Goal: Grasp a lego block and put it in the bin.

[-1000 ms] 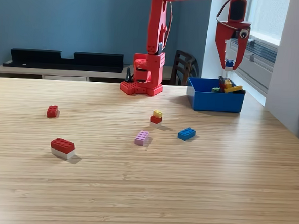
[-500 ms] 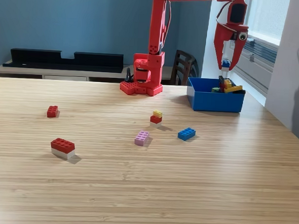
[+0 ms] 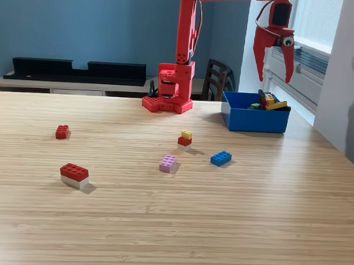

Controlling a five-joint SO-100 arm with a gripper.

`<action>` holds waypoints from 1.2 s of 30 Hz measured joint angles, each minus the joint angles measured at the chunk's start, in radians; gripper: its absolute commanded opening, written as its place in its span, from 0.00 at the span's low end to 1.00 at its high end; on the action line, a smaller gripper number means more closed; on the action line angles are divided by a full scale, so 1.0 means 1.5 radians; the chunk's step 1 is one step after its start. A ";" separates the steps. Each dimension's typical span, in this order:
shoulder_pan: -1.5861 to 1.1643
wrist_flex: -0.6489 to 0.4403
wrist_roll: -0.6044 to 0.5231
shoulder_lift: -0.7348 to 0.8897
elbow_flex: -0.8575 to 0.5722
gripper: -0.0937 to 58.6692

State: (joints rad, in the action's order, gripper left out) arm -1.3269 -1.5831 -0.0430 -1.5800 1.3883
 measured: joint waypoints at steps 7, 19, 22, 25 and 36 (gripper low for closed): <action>0.073 0.000 -0.025 -0.002 -0.027 0.00; 0.333 0.000 -0.069 -0.002 -0.096 0.00; 0.416 0.000 -0.065 -0.002 -0.096 0.00; 0.507 0.000 -0.052 -0.002 -0.096 0.00; 0.744 0.000 0.012 -0.002 -0.096 0.00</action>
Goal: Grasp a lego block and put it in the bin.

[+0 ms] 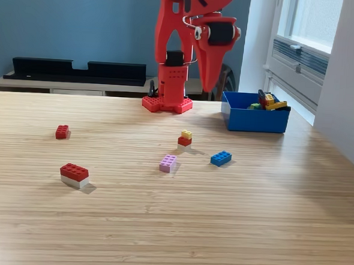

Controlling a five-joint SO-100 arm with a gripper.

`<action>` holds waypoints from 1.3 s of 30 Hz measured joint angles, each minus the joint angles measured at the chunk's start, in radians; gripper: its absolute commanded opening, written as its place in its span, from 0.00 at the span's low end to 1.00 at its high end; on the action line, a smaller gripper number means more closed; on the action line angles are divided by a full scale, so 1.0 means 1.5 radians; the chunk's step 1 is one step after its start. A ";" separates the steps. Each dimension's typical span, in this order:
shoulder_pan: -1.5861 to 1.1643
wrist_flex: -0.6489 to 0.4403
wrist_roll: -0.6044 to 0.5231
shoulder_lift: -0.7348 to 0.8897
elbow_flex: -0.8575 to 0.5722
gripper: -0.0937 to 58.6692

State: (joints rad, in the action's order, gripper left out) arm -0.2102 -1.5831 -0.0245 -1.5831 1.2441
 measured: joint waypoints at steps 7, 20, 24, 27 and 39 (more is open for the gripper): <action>0.043 0.000 0.011 0.000 0.000 0.00; 0.050 0.000 0.011 0.000 0.000 0.00; 0.069 0.000 0.011 0.000 0.000 0.00; 0.087 0.000 0.010 0.000 -0.010 0.00; 0.220 0.000 -0.071 0.000 -0.032 0.00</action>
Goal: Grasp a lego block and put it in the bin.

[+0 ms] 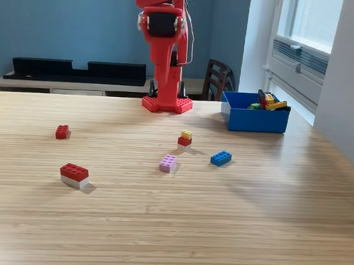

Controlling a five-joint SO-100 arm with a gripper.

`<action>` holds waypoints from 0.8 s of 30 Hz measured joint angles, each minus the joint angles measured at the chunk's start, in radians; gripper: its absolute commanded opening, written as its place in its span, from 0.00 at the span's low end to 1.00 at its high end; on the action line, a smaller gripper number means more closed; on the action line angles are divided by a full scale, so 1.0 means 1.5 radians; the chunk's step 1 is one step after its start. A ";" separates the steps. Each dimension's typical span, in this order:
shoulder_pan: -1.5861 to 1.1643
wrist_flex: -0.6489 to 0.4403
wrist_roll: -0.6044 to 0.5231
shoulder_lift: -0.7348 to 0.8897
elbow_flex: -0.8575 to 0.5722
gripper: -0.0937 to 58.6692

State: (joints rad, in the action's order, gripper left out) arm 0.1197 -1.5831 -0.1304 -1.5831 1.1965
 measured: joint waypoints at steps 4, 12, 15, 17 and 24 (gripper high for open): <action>0.073 0.017 -0.032 0.000 0.028 0.00; 0.243 0.070 -0.096 0.000 0.100 0.00; 0.302 0.099 -0.118 0.000 0.139 0.00; 0.335 0.120 -0.131 0.000 0.167 0.00; 0.426 0.226 -0.167 0.000 0.277 0.00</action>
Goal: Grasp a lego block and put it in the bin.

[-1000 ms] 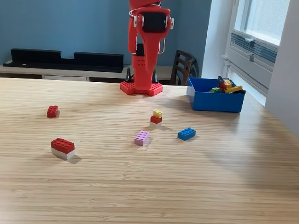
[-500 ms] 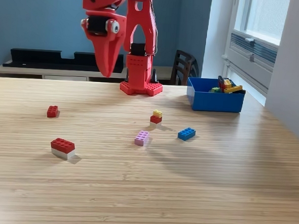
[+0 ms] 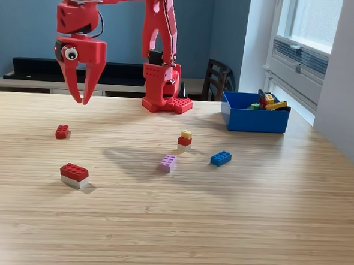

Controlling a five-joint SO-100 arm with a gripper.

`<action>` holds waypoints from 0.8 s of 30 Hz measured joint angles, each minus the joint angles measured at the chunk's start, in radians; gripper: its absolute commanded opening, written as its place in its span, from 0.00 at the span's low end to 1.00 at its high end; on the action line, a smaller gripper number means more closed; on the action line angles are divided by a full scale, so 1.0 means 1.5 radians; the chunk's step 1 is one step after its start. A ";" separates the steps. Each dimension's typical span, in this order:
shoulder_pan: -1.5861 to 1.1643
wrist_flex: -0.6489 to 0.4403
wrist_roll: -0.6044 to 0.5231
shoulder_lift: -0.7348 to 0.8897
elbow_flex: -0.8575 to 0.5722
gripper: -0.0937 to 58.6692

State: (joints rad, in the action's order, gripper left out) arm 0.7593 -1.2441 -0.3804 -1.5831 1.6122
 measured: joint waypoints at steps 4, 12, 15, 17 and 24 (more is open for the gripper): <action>0.035 0.044 -0.005 0.000 0.044 0.00; 0.075 0.099 -0.005 0.000 0.079 0.12; 0.079 0.108 -0.005 0.000 0.080 0.23; 0.079 0.114 -0.005 0.000 0.080 0.29; 0.078 0.123 -0.027 0.013 0.079 0.30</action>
State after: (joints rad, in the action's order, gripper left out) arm 0.8759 -1.0600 -0.4203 -1.5631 1.7303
